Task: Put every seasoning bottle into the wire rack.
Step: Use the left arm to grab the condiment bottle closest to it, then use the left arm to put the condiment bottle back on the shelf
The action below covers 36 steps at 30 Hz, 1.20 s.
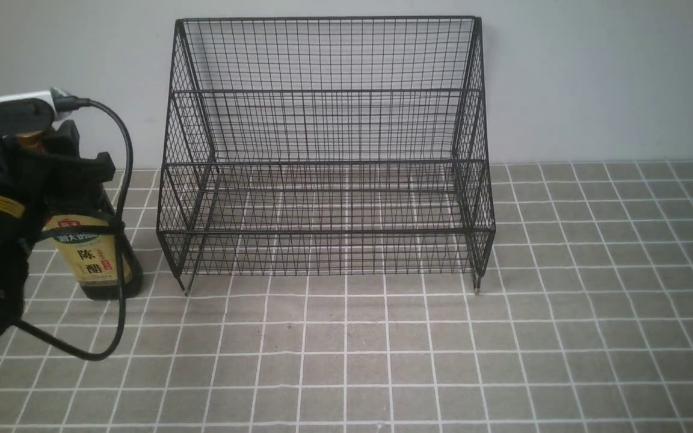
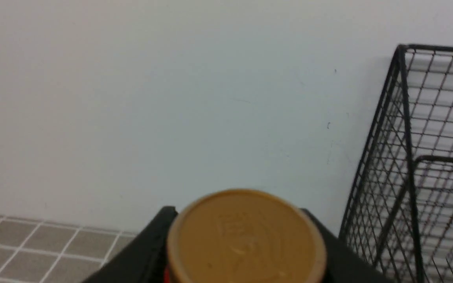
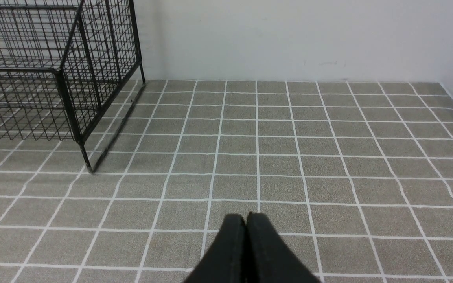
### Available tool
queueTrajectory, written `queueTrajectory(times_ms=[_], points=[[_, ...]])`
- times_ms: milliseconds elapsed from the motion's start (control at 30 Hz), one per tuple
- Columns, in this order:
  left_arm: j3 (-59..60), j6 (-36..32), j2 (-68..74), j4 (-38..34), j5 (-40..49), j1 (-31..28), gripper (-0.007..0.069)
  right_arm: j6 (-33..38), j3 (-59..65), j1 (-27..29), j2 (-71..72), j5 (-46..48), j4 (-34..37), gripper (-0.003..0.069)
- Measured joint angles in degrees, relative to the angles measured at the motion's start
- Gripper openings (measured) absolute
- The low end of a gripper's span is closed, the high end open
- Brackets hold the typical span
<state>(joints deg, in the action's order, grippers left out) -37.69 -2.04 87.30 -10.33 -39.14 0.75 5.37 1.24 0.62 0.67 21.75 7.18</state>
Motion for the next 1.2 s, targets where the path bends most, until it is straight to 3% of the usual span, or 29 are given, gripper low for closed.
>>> queueTrajectory(times_ms=[133,333,533,667,833,967,1200], points=[[0.41,-0.58,-7.01,0.17,11.68,0.00,0.0304,0.00,0.00,0.00,0.00,0.00,0.00,-0.0015],[0.04,-1.38,-17.82,0.24,22.17,0.06,0.0301,0.00,0.00,0.00,0.00,0.00,0.00,-0.0015],[-7.91,-0.67,-25.82,0.24,35.43,0.06,0.0301,0.00,0.00,0.00,0.00,0.00,0.00,-0.0015],[-14.59,3.26,-25.95,0.29,41.10,0.06,0.0301,0.00,0.00,0.00,0.00,0.00,0.00,-0.0015],[-19.11,6.88,-23.45,0.69,42.86,2.36,0.0301,0.00,0.00,0.00,0.00,0.00,-0.06,-0.0015],[-22.00,7.49,-18.38,0.76,43.01,7.70,0.0301,0.00,0.00,0.00,0.00,0.00,-0.06,-0.0015],[-25.01,7.93,-9.65,0.18,38.62,11.33,0.0301,0.00,0.00,0.00,0.00,0.00,-0.06,-0.0015]])
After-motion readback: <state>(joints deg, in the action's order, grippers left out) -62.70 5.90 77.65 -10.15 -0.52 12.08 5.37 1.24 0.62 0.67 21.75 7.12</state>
